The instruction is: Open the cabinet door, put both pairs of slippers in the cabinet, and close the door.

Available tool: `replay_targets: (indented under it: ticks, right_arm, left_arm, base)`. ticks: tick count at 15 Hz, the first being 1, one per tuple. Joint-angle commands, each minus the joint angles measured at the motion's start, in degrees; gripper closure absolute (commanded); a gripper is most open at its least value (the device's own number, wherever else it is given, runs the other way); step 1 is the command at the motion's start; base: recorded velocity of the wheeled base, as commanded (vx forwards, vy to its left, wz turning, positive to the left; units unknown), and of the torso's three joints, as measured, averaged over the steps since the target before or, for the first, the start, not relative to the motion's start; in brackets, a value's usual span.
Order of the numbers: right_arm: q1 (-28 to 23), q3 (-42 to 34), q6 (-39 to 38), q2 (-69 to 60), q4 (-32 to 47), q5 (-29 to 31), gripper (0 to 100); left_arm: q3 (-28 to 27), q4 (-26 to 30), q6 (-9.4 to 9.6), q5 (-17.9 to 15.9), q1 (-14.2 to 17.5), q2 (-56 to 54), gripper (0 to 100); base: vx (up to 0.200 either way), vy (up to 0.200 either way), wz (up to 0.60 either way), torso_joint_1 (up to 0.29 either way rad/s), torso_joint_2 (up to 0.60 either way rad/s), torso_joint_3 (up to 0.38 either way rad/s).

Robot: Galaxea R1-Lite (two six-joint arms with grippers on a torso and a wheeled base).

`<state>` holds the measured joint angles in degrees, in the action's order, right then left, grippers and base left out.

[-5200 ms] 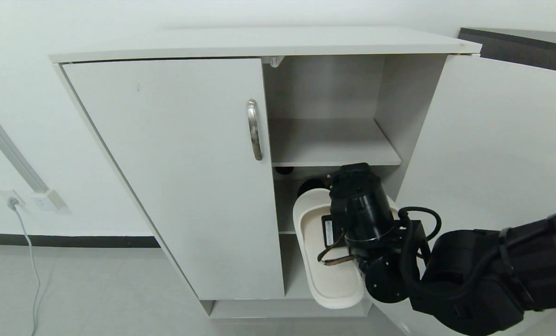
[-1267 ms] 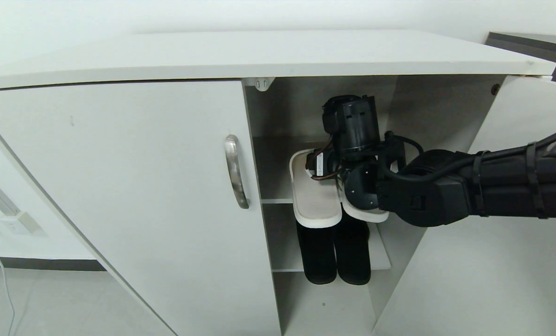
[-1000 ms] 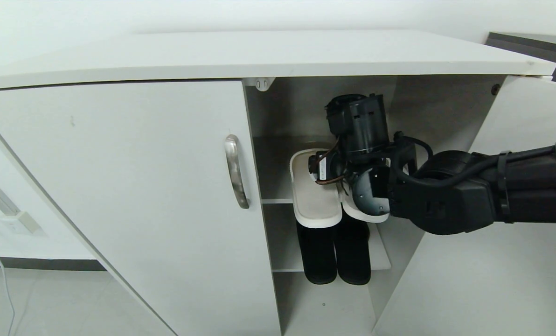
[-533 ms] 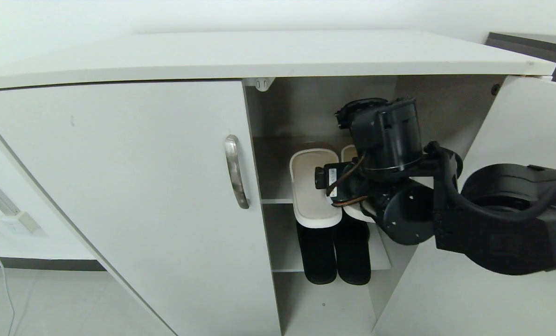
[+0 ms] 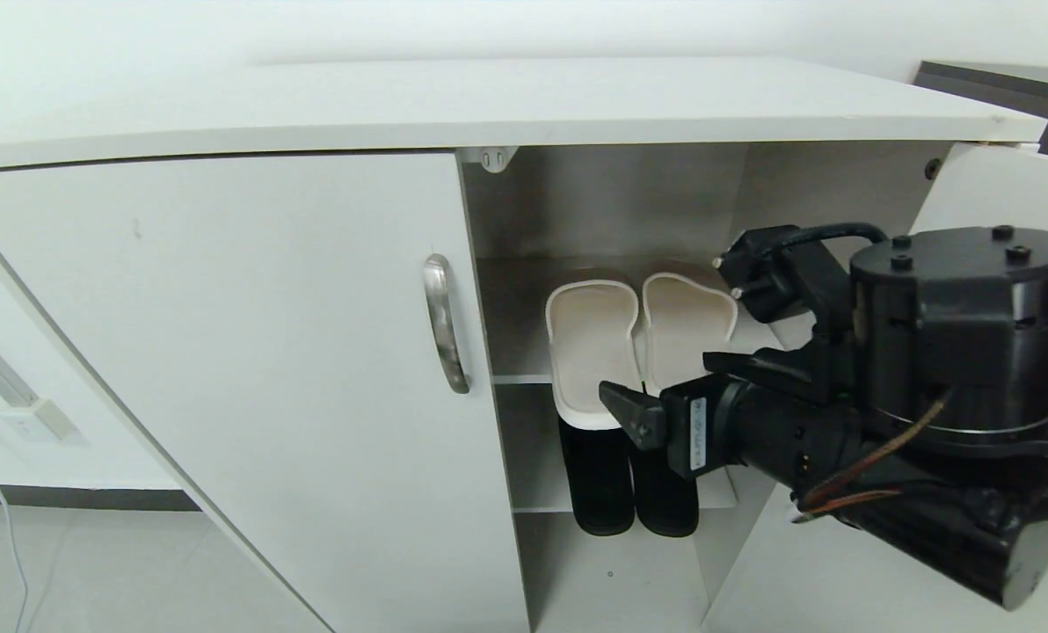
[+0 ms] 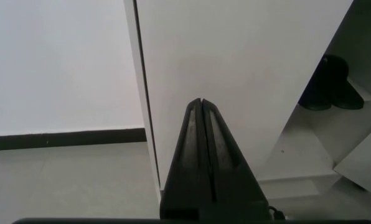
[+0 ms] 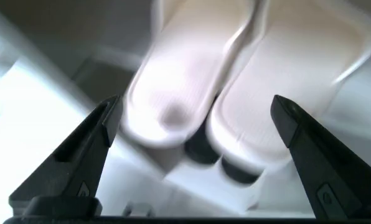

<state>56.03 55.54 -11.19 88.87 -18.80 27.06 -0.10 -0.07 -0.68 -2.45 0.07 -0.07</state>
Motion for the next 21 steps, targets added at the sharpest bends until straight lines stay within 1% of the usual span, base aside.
replay_targets:
  ticks: [1,2,3,6,14,21]
  right_arm:
    - [-0.31,-3.51,-0.23,-3.79,-0.45,-1.57,0]
    - [-0.39,-4.12,0.03,-3.26,-1.50,-2.19,0]
    - [-0.39,-4.74,0.03,-3.00,-2.03,-2.45,100]
    - [-0.39,-5.88,0.64,-0.72,-6.34,-2.28,100]
    - [-0.39,-6.67,0.91,0.78,-6.51,-2.19,100]
    - [-0.39,-6.76,0.91,1.13,-6.51,-2.19,100]
  left_arm:
    - [0.01,-0.01,-0.02,-0.10,0.01,0.07,100]
    - [0.01,-0.01,0.07,-0.10,0.01,0.07,100]
    - [0.01,-0.01,0.07,-0.10,0.01,0.07,100]
    - [0.01,-0.01,0.07,-0.10,0.01,0.07,100]
    - [0.01,-0.01,0.07,-0.10,0.01,0.07,100]
    - [0.01,-0.01,0.07,-0.10,0.01,0.07,100]
  base:
    - [0.000,0.000,0.00,0.000,0.00,0.000]
    - [0.000,0.000,0.00,0.000,0.00,0.000]
    - [0.000,0.000,0.00,0.000,0.00,0.000]
    - [0.000,0.000,0.00,0.000,0.00,0.000]
    - [0.000,0.000,0.00,0.000,0.00,0.000]
    - [-0.200,0.000,0.00,0.003,0.00,0.004]
